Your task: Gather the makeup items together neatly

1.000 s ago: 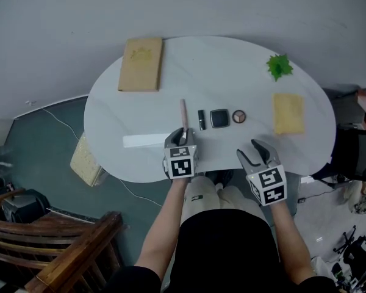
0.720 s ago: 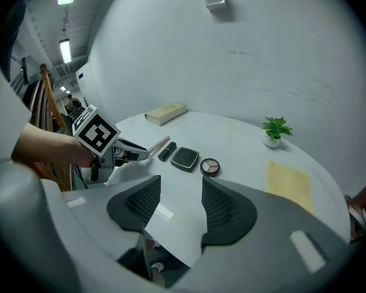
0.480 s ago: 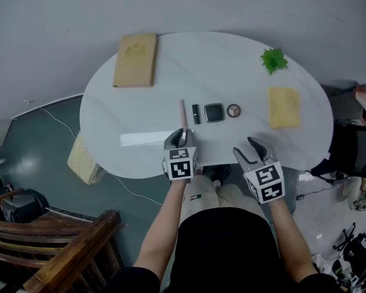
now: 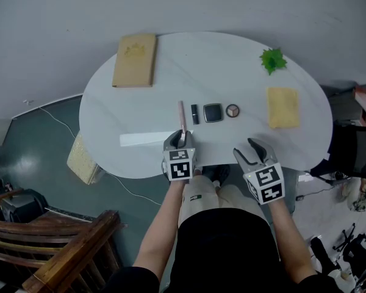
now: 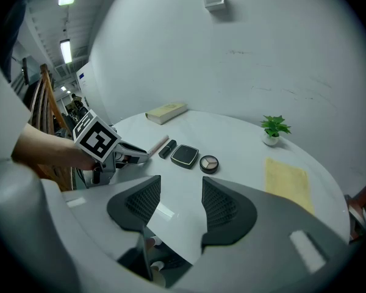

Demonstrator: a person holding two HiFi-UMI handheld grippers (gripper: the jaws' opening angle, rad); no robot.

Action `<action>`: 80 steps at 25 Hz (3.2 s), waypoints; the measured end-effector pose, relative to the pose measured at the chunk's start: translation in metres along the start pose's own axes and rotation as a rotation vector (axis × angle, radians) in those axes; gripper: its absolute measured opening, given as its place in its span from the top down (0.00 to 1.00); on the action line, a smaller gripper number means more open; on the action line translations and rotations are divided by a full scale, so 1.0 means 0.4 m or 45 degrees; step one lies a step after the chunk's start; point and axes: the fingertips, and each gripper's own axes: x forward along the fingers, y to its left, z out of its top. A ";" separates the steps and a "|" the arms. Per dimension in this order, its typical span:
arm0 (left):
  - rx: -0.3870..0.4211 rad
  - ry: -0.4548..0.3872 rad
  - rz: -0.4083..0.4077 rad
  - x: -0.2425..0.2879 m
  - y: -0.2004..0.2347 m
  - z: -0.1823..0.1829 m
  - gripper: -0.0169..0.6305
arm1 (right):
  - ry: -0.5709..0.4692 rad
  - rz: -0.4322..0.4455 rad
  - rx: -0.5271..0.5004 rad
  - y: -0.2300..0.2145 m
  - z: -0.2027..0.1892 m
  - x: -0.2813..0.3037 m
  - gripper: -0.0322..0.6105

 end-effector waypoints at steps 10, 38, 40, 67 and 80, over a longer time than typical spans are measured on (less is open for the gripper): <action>0.006 0.005 0.000 0.002 -0.003 0.000 0.85 | -0.006 0.000 0.002 -0.001 -0.001 -0.008 0.60; -0.017 -0.021 -0.013 0.002 -0.012 -0.001 0.77 | -0.002 -0.005 -0.002 -0.007 -0.014 -0.017 0.60; -0.025 -0.028 -0.015 0.003 -0.012 0.000 0.76 | 0.000 -0.005 -0.003 -0.007 -0.016 -0.017 0.60; 0.031 -0.261 -0.021 -0.244 -0.161 0.102 0.76 | -0.242 0.024 -0.084 0.015 0.034 -0.140 0.71; 0.134 -0.458 -0.098 -0.406 -0.286 0.217 0.88 | -0.435 0.023 -0.091 0.020 0.109 -0.242 0.85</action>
